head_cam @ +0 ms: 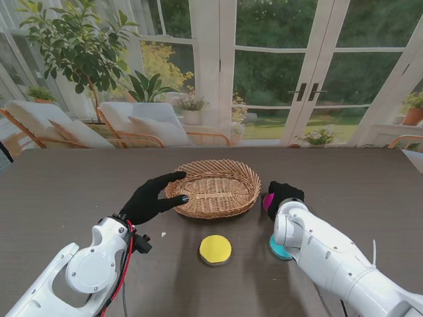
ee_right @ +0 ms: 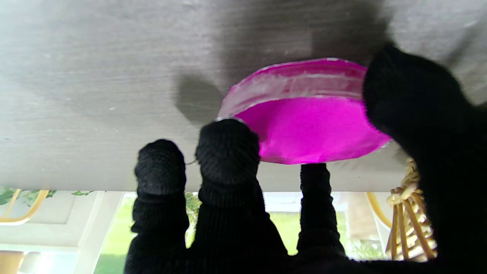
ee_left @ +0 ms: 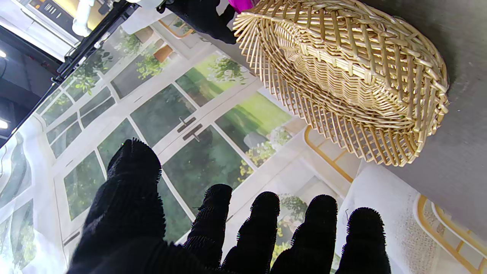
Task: Stack culture dishes into a storage basket
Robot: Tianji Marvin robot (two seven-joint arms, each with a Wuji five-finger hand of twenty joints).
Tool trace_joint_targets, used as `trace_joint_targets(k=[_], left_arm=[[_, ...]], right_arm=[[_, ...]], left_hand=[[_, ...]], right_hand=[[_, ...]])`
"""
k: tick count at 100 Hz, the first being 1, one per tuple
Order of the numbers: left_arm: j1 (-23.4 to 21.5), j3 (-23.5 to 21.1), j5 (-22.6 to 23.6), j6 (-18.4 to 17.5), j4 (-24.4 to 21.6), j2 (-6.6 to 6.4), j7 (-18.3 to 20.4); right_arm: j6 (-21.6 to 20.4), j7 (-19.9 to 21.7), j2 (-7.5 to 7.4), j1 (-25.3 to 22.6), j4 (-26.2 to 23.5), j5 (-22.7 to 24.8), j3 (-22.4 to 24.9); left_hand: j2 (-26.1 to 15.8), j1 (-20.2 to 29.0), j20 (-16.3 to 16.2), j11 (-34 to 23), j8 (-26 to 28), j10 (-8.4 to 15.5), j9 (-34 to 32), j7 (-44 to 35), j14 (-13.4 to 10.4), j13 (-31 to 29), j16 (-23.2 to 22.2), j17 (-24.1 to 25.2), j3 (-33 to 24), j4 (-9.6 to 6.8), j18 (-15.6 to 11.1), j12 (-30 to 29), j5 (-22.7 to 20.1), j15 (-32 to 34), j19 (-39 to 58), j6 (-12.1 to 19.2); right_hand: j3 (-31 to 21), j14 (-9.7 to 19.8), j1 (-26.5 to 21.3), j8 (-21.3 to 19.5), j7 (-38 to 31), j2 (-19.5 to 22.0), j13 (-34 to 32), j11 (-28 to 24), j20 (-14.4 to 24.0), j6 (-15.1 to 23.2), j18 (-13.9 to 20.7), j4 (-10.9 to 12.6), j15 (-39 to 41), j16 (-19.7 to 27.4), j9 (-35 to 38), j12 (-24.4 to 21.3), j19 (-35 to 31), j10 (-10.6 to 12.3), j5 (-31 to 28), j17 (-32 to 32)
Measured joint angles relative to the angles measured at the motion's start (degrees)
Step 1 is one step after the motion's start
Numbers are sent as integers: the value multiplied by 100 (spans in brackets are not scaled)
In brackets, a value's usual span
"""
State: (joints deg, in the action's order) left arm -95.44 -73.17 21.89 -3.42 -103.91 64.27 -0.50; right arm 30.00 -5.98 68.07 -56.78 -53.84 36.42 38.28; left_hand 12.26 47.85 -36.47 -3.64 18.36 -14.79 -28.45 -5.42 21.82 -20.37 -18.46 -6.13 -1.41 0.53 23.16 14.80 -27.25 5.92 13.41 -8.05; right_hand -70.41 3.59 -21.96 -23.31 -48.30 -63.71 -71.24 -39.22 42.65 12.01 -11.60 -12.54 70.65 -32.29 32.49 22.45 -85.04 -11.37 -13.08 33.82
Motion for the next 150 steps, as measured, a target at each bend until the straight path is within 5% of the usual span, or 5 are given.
trace_joint_targets(k=[17,47,95,127,150], left_arm=[[-5,-7,-4,-1,-1,0,-3],[-21,-24,-11,-8,-5,1,-20],[-120,-99,1,-7,-73,3,-65],[-189,-146,10,-4,-123,5,-96],[-214,-157,2,4,-137,6,-111]], right_arm=[[7,158,-135,-369,-483,398,405],[-85,1000,-489,-974,-1849,1123,1156],[-929,1221,-648,-2595,-4143,1570,2509],[-1528,1246,-694,-3608,-5368,1570,2711],[-1698,1142,-730,-3741,-5468,1552,2252]], left_hand=[[0,1,-2,0,0,-2,0,0,3,-1,0,0,0,0,1,0,0,0,0,0],[0,77,-3,1,0,-7,0,0,8,-1,0,0,10,0,2,0,0,0,0,-1],[0,55,-3,1,0,-11,0,0,11,-1,0,0,10,0,6,-1,0,0,-1,-1],[0,55,-4,1,0,-34,0,0,15,-1,0,0,11,0,10,-1,-1,0,-1,-1],[0,55,-4,1,0,-45,0,0,20,-1,0,0,11,0,11,-1,-1,0,-1,-1]], right_hand=[[13,8,126,0,-126,-8,-56,89,0,-108,0,-241,3,-3,418,-17,-49,-179,-102,0],[14,9,127,0,-143,-9,-56,89,0,-133,0,-241,3,-7,433,-17,-53,-233,-135,0],[15,9,127,1,-143,-9,-56,89,0,-166,-35,-242,3,-46,497,-17,-55,-320,-216,0],[15,8,127,1,-144,-9,-56,89,0,-166,-38,-242,3,-58,498,-17,-56,-331,-220,0],[15,8,127,1,-145,-9,-55,89,0,-166,-39,-242,3,-58,498,-18,-56,-343,-221,0]])
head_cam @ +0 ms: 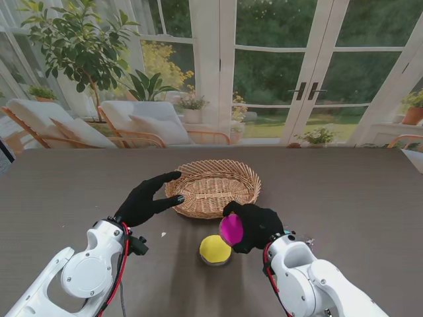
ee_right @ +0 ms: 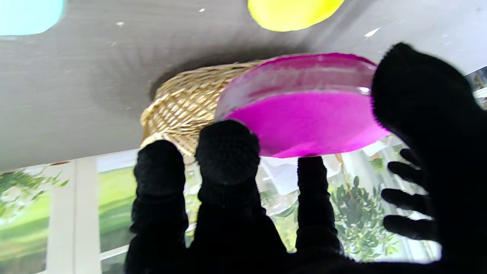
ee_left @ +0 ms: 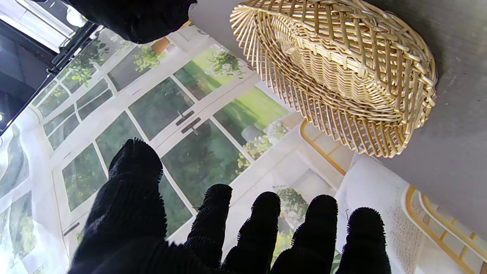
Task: Stack culture dishes into a storage basket
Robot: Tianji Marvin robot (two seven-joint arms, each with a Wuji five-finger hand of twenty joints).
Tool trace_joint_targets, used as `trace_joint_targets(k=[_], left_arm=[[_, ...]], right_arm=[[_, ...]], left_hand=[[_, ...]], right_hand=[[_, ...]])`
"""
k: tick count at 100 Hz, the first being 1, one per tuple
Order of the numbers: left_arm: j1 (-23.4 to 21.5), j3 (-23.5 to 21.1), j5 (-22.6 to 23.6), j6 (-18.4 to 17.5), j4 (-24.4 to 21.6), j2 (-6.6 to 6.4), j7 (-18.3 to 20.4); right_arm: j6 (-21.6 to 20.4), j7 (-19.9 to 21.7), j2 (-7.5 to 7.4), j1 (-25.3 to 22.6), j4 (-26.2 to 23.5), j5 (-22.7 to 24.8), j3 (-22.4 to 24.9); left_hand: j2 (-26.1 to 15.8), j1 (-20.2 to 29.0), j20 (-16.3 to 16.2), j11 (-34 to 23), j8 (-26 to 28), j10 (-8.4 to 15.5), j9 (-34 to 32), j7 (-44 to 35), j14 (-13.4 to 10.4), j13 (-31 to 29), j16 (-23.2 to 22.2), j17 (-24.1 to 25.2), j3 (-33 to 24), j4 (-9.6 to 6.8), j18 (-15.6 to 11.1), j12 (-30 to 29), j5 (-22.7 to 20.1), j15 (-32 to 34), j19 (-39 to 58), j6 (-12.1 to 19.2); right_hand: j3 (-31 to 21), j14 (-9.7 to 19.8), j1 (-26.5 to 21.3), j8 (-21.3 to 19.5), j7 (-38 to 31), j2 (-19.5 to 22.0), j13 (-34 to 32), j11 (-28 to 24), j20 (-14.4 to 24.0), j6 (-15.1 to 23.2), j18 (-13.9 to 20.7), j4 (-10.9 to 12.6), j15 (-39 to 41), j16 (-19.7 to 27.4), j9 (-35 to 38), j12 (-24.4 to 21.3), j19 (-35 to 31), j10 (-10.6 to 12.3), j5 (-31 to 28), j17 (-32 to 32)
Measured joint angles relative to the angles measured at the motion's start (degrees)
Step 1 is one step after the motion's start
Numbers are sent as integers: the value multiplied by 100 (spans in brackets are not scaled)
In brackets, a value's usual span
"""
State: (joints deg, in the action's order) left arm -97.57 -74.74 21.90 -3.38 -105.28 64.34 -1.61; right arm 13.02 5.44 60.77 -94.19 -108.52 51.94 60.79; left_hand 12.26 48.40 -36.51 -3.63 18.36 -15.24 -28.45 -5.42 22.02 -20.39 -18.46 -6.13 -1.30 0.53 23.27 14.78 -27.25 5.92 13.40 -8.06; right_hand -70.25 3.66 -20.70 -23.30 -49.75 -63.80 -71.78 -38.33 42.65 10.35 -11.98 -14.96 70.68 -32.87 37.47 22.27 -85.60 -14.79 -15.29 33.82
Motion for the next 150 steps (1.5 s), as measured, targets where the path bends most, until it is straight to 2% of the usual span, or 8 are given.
trace_joint_targets(k=[20,76,83,87,98,150], left_arm=[[-17,-12,-4,22,-13,1,-1],[-64,-54,-7,70,-55,3,-11],[-74,-61,-6,72,-66,3,-12],[-79,-64,-6,72,-70,4,-16],[-89,-69,-5,77,-73,4,-25],[-77,-59,-35,110,-73,2,19]], right_arm=[[-151,-155,3,132,179,49,-459],[-193,-366,23,532,724,33,-1083],[-203,-434,27,602,827,49,-1193],[-206,-471,31,648,890,63,-1256],[-224,-536,41,773,1054,111,-1400],[-15,-828,158,1358,1775,-21,-1921]], left_hand=[[0,0,0,0,0,-1,0,0,2,0,0,0,0,0,1,0,0,0,0,0],[-55,0,0,1,0,-1,0,0,21,0,0,0,6,0,1,-1,0,0,0,0],[-55,0,0,1,0,-1,0,0,22,0,0,0,6,0,1,-1,0,0,0,0],[-55,0,0,1,0,-1,0,0,22,0,0,0,6,0,1,-1,0,0,0,0],[-55,0,0,1,0,-1,0,0,22,0,0,0,6,0,1,-1,0,0,0,0],[-55,0,0,1,0,-3,0,0,24,0,0,0,6,0,2,-1,-1,-1,0,0]], right_hand=[[0,0,0,0,-1,1,1,0,0,7,0,0,0,0,0,0,0,-5,-6,0],[0,0,1,0,-57,23,1,0,0,71,0,0,0,0,0,0,0,-28,-69,0],[0,0,1,0,-105,24,1,0,0,99,0,0,0,0,0,0,0,-29,-136,0],[0,0,2,-3,-157,25,1,0,-131,115,0,0,0,0,0,0,-2,-29,-148,0],[0,0,72,-110,-575,163,1,0,-133,185,0,0,0,0,0,-2,-3,-34,-413,0],[0,0,72,-126,-711,163,2,0,-133,234,0,0,0,0,0,-2,-3,-35,-417,0]])
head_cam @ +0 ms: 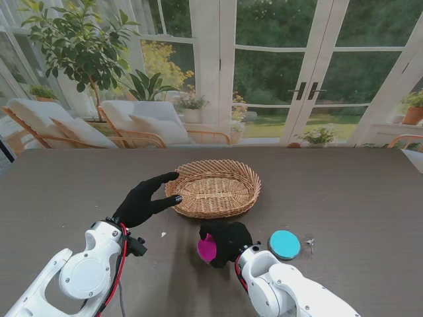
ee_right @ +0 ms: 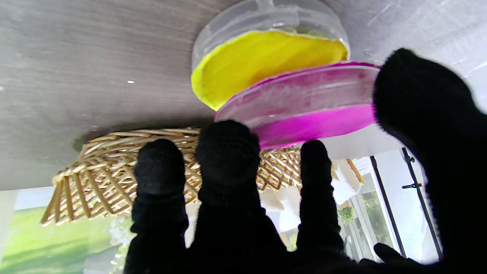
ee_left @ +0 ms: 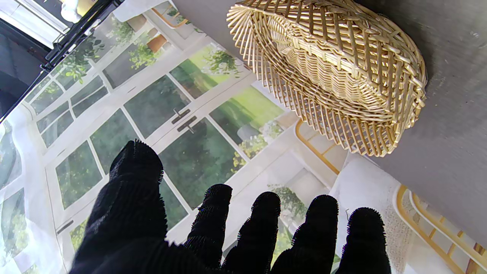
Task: Stack culture dishes into a storage basket
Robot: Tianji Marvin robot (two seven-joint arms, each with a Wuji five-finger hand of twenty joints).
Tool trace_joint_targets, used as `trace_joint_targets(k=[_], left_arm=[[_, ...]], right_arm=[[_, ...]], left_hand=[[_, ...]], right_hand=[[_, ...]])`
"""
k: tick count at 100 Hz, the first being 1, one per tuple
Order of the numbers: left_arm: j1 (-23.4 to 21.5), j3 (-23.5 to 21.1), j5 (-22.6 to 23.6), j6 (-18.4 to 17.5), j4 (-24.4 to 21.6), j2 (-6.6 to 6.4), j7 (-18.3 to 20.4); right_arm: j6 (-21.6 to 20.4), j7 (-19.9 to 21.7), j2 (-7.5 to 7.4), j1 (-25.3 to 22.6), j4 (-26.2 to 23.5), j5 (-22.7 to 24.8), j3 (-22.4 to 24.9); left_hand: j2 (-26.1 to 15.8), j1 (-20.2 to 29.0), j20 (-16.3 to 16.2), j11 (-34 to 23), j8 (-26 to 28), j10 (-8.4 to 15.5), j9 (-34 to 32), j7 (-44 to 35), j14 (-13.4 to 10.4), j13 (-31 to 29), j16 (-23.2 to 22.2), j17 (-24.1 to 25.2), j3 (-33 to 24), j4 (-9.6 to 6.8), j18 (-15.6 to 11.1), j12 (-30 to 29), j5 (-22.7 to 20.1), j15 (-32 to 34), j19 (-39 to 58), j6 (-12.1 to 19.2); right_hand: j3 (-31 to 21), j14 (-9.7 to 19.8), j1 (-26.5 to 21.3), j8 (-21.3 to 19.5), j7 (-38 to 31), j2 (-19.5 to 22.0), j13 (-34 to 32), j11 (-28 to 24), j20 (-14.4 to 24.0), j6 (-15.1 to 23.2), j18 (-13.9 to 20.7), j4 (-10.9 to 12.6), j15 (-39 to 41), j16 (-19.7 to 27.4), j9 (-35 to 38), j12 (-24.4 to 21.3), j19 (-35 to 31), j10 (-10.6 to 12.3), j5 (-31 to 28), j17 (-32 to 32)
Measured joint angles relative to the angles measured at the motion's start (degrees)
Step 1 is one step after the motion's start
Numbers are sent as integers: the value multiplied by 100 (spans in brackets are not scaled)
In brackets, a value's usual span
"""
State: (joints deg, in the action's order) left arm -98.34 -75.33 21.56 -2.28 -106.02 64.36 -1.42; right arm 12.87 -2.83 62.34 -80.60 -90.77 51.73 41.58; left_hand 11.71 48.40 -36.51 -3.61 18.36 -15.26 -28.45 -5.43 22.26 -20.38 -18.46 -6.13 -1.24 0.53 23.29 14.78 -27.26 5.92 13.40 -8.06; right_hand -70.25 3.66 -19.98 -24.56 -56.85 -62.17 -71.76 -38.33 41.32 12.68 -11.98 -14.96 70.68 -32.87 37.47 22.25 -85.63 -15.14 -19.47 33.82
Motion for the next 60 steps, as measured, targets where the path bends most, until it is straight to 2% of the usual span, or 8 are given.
trace_joint_targets(k=[21,48,60], left_arm=[[34,13,-31,19,9,-2,54],[44,19,-72,23,14,-4,95],[51,21,-105,23,19,-5,123]], right_arm=[[13,-13,11,69,102,-6,-42],[-36,77,-1,88,149,-1,-53],[-72,122,-13,112,171,11,-74]], left_hand=[[0,0,0,0,0,0,0,0,1,0,0,0,0,0,0,0,0,0,0,0],[0,0,0,0,0,0,0,0,2,0,0,0,0,0,0,0,0,0,0,0],[0,0,0,1,0,0,0,0,3,0,0,0,0,0,0,0,-2,0,0,0]], right_hand=[[0,0,66,0,-1,79,12,0,0,4,0,12,-11,2,-8,0,0,0,1,0],[-3,-129,64,-1,-5,302,582,-1,0,84,0,24,-107,45,-234,0,141,9,226,0],[-5,-211,52,-7,1,308,773,-7,0,162,0,70,-269,61,-364,0,239,136,399,0]])
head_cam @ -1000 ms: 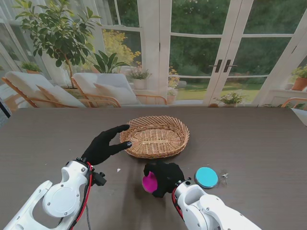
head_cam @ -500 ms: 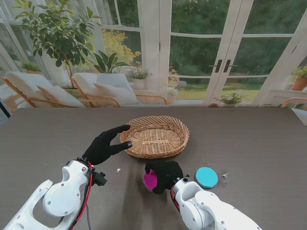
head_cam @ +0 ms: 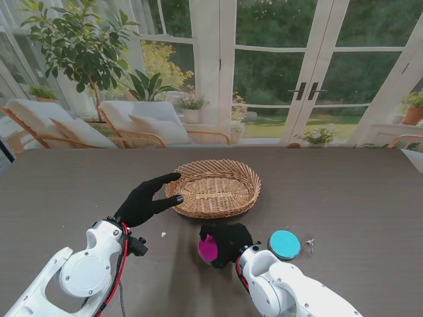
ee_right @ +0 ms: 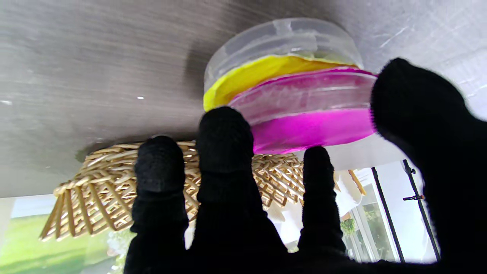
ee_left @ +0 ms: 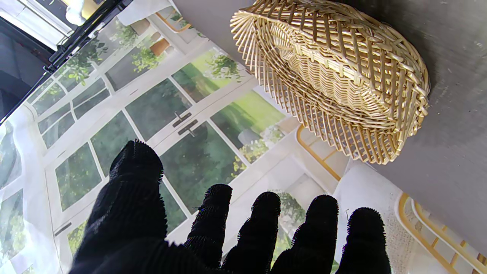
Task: Stack culture dishes into a storage basket
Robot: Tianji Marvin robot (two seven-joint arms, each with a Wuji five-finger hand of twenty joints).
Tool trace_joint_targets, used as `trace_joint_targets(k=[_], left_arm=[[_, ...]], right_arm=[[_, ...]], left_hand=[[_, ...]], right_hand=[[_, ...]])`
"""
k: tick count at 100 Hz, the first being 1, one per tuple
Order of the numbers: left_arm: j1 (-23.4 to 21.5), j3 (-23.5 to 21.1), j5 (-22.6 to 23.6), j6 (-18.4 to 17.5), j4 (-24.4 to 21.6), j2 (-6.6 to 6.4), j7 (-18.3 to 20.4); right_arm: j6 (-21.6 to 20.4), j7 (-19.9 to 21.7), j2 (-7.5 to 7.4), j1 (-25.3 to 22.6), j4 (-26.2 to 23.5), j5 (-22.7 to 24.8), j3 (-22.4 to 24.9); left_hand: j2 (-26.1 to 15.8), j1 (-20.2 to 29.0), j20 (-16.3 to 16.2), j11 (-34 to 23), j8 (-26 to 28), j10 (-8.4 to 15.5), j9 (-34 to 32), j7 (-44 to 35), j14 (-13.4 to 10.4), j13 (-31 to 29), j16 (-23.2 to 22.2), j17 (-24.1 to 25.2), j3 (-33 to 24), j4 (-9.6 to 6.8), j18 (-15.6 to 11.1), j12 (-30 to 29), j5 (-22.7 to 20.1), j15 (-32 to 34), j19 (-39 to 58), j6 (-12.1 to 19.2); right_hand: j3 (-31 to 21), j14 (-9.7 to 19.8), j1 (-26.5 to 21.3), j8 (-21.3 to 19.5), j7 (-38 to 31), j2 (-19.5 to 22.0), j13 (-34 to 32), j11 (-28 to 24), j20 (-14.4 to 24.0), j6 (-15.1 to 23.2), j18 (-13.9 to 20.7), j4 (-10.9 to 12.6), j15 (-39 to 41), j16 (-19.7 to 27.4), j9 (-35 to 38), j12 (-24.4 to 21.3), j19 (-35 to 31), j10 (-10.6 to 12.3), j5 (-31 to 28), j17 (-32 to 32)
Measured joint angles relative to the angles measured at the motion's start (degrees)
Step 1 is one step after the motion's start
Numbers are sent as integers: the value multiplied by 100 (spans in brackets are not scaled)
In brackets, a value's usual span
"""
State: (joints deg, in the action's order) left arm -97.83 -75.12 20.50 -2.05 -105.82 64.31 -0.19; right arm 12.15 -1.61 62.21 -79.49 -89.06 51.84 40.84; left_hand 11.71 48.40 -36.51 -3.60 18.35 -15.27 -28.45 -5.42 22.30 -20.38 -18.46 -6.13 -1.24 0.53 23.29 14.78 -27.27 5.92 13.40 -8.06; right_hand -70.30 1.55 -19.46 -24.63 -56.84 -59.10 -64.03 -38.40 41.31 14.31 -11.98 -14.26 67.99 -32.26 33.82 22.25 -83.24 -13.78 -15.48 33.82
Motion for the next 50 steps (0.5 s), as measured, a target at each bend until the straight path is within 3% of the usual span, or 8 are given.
trace_joint_targets(k=[36,50], left_arm=[[23,7,-78,0,18,-5,67],[34,12,-38,-1,38,-5,48]], right_arm=[[-18,146,-36,35,12,78,-6],[-72,248,-60,58,8,115,-1]], left_hand=[[0,0,-4,4,0,-11,0,0,4,0,0,-3,0,0,1,0,-4,0,0,0],[0,0,-26,4,0,-11,0,0,4,0,0,-3,0,0,2,0,-4,0,0,0]], right_hand=[[-4,-70,-5,-6,83,4,229,-85,0,17,-1,26,-270,0,-220,2,77,225,134,0],[-13,-232,40,-9,265,65,573,-187,0,112,-4,146,-646,69,-552,32,279,446,305,0]])
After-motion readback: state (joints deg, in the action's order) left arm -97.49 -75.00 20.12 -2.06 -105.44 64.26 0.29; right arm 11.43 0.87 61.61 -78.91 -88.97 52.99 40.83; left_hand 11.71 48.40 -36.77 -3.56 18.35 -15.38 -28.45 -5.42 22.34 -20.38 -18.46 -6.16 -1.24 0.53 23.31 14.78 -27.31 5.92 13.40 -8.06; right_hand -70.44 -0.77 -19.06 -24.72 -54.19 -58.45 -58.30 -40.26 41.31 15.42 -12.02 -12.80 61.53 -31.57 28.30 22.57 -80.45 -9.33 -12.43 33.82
